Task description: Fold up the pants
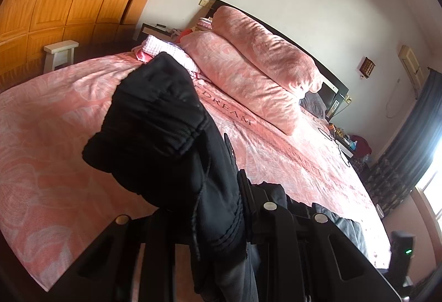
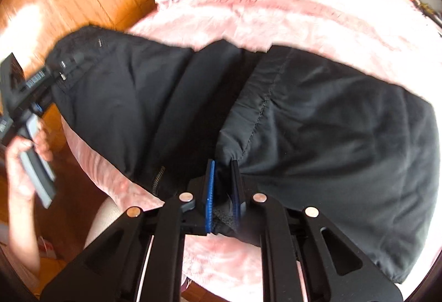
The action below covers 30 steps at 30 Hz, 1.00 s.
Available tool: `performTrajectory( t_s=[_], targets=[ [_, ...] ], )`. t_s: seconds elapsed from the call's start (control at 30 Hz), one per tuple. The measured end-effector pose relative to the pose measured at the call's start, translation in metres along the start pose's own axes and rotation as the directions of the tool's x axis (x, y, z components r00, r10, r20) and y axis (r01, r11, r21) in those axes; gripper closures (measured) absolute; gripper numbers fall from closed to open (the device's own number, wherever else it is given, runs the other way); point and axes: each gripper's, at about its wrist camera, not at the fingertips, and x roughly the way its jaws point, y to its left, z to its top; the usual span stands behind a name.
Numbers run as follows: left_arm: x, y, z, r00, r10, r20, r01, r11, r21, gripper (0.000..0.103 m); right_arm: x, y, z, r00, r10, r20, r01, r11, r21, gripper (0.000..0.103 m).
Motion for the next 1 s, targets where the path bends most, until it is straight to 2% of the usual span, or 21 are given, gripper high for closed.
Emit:
performTrajectory(
  t_s=[0.1,0.13,0.2,0.27,0.33,0.43,0.57,0.73,0.9,1.0],
  targets=[
    [0.000,-0.004,0.002,1.000,-0.007,-0.004,0.007,1.000,0.012,0.079,0.003,-0.001,-0.002,1.000,0.014,-0.003,-0.014,1.000,0.002,0.079],
    [-0.001,-0.007,0.003,1.000,-0.008,-0.004,0.008,1.000,0.025,0.078,0.001,-0.001,-0.002,1.000,0.023,-0.006,-0.023,1.000,0.002,0.070],
    [-0.001,-0.014,0.004,1.000,-0.012,-0.001,0.012,0.999,0.050,0.078,-0.004,-0.002,-0.002,0.999,0.043,-0.001,-0.043,0.999,0.002,0.064],
    [-0.001,-0.024,0.005,1.000,-0.020,0.003,0.020,0.997,0.076,0.077,-0.013,-0.009,-0.008,0.995,0.103,0.007,-0.103,0.994,0.034,0.050],
    [-0.002,-0.036,0.005,0.999,-0.031,0.008,0.030,0.994,0.103,0.076,-0.028,-0.019,-0.016,0.988,0.153,0.038,-0.155,0.985,0.075,0.049],
    [-0.003,-0.058,0.003,0.998,-0.056,0.011,0.053,0.987,0.151,0.075,-0.047,-0.037,-0.025,0.983,0.161,0.084,-0.171,0.977,0.130,0.047],
    [-0.002,-0.094,-0.004,0.995,-0.102,0.002,0.099,0.970,0.224,0.073,-0.070,-0.070,-0.038,0.985,0.104,0.134,-0.129,0.973,0.194,0.046],
    [0.005,-0.136,-0.020,0.984,-0.173,-0.052,0.181,0.940,0.288,0.071,-0.086,-0.107,-0.050,0.984,0.058,0.167,-0.101,0.959,0.265,0.044],
    [0.022,-0.170,-0.045,0.967,-0.215,-0.138,0.250,0.908,0.338,0.071,-0.089,-0.124,-0.055,0.985,-0.004,0.171,-0.045,0.957,0.285,0.043],
    [0.036,-0.189,-0.065,0.951,-0.226,-0.212,0.293,0.880,0.374,0.071,-0.091,-0.127,-0.055,0.985,-0.047,0.167,-0.001,0.960,0.279,0.042]
  ],
)
